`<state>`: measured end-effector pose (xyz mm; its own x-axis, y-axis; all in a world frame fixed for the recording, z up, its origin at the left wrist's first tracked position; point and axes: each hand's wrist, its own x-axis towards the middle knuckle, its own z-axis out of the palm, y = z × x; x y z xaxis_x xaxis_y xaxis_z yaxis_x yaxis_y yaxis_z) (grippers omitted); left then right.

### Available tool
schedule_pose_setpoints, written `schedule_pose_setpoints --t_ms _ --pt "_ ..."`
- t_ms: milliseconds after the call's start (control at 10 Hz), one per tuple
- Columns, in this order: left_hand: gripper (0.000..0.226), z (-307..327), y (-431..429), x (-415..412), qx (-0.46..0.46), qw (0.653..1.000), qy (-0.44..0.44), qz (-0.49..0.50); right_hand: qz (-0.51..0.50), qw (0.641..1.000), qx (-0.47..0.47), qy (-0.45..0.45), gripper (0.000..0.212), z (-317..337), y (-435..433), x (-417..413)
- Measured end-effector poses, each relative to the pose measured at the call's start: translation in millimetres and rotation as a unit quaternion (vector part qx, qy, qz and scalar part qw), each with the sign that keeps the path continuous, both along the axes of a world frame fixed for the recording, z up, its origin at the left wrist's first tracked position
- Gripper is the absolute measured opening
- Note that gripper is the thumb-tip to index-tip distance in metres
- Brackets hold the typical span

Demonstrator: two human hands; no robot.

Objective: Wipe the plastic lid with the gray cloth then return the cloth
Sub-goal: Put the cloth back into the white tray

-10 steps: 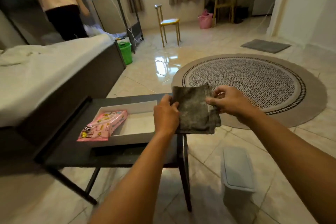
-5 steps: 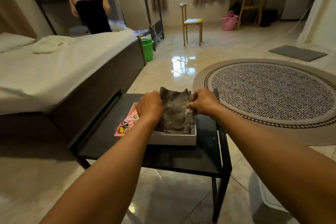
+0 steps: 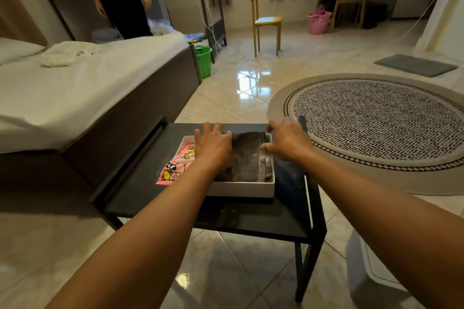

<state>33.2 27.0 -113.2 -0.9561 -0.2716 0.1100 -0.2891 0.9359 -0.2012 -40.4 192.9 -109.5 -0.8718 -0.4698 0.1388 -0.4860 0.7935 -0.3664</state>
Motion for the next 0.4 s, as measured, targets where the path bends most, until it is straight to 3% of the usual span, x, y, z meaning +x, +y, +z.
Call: schedule_pose_setpoints --t_ms 200,300,400 --pt "0.058 27.9 7.2 -0.8 0.041 0.995 -0.092 -0.009 0.045 0.983 -0.176 -0.031 0.047 78.7 86.9 27.6" --pt "0.058 41.2 16.9 24.0 0.066 0.997 0.043 0.004 0.077 0.956 -0.283 -0.012 0.037 134.2 160.0 66.0" --pt "0.043 41.1 38.7 88.2 0.162 0.944 0.284 -0.041 0.124 0.929 -0.349 0.01 0.036 166.2 239.4 87.3"
